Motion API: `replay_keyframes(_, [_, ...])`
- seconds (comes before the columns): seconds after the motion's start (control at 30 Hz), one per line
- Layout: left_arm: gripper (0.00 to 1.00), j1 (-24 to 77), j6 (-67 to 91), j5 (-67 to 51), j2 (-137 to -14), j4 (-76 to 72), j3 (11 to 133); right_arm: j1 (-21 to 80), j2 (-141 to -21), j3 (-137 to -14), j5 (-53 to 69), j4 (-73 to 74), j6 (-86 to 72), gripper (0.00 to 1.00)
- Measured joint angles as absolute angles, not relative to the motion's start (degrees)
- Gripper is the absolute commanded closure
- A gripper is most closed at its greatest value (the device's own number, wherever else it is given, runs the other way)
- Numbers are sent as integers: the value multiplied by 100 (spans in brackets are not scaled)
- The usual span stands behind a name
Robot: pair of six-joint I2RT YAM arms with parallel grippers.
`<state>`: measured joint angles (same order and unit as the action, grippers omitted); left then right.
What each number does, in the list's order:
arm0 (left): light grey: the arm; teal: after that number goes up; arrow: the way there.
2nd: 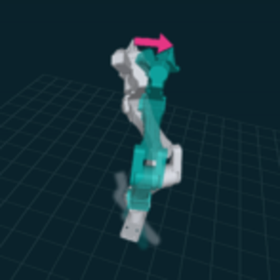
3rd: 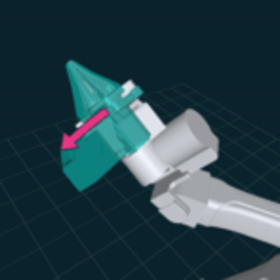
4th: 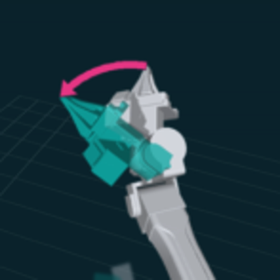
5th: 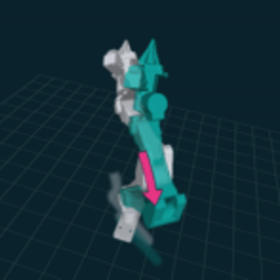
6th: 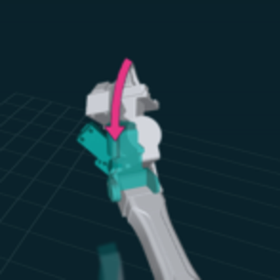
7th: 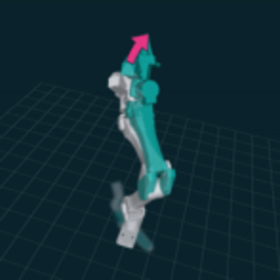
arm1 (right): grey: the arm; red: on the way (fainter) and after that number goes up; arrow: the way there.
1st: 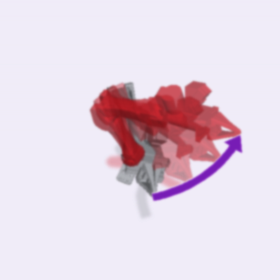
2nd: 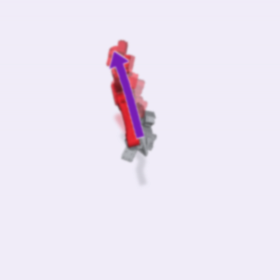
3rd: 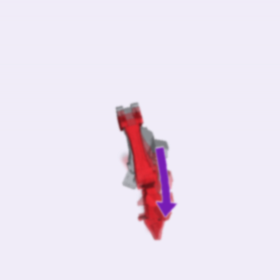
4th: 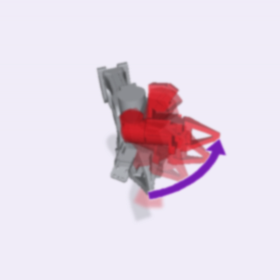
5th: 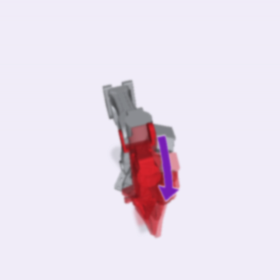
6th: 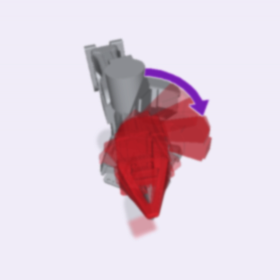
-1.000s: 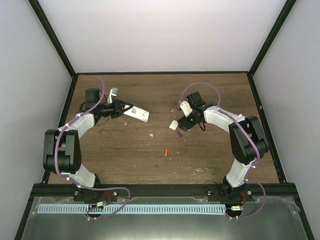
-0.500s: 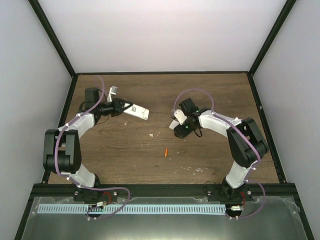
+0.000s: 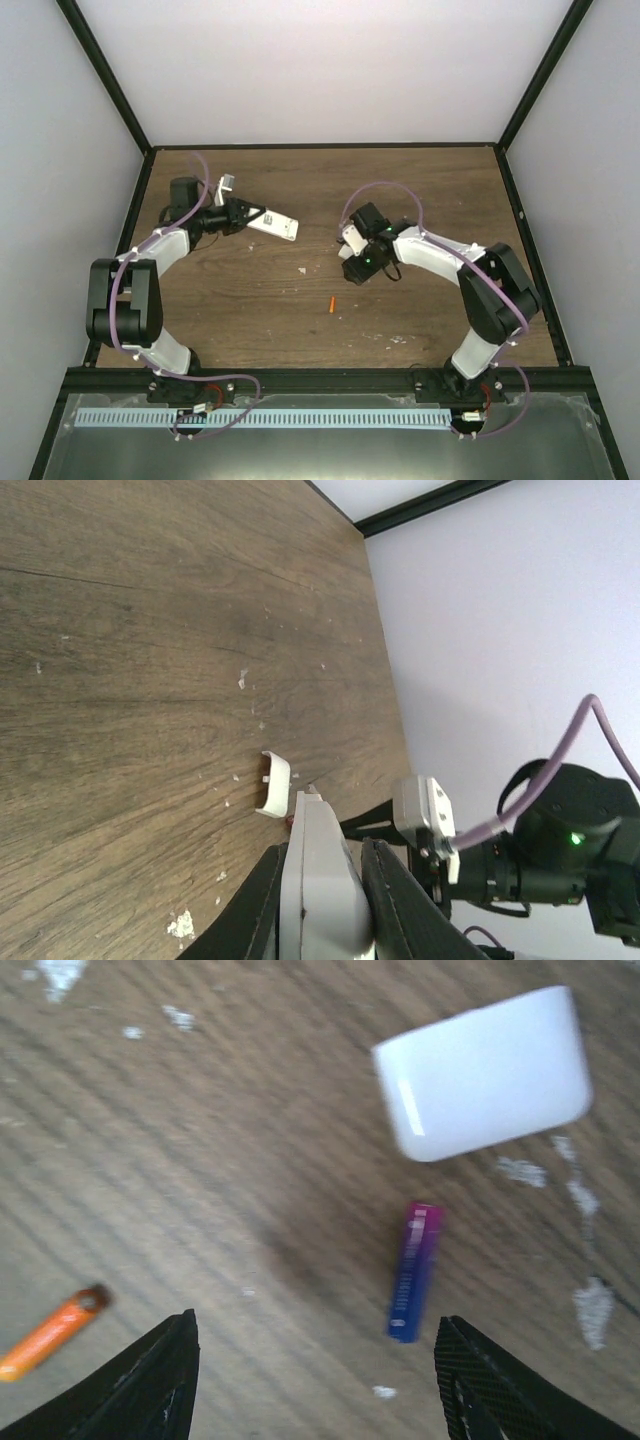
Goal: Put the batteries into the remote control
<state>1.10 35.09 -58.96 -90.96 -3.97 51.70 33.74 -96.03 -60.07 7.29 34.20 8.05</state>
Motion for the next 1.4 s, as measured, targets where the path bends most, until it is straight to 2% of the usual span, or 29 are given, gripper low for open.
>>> replay_keyframes(0.17, [100, 110, 3636, -5892, -9096, -526, 5072, 3824, -9550, -6163, 812, 3675, 211, 41])
replay_keyframes(0.43, [100, 110, 3747, -5872, -9091, -735, 5000, 4215, -9780, -7065, 1227, 4456, -1498, 41])
replay_keyframes(0.83, [100, 110, 4045, -5826, -9013, -1406, 4383, 4289, -9806, -7035, 1697, 4628, -3221, 42])
replay_keyframes(1.1, [100, 110, 4139, -5811, -9011, -1603, 4364, 4504, -10342, -7148, 1647, 4851, -3546, 49])
replay_keyframes(1.27, [100, 110, 4158, -5813, -8978, -1678, 4362, 4644, -10628, -7266, 1581, 4956, -3680, 63])
replay_keyframes(1.4, [100, 110, 4187, -5813, -8973, -1734, 4357, 4672, -10632, -7269, 1575, 5004, -3760, 64])
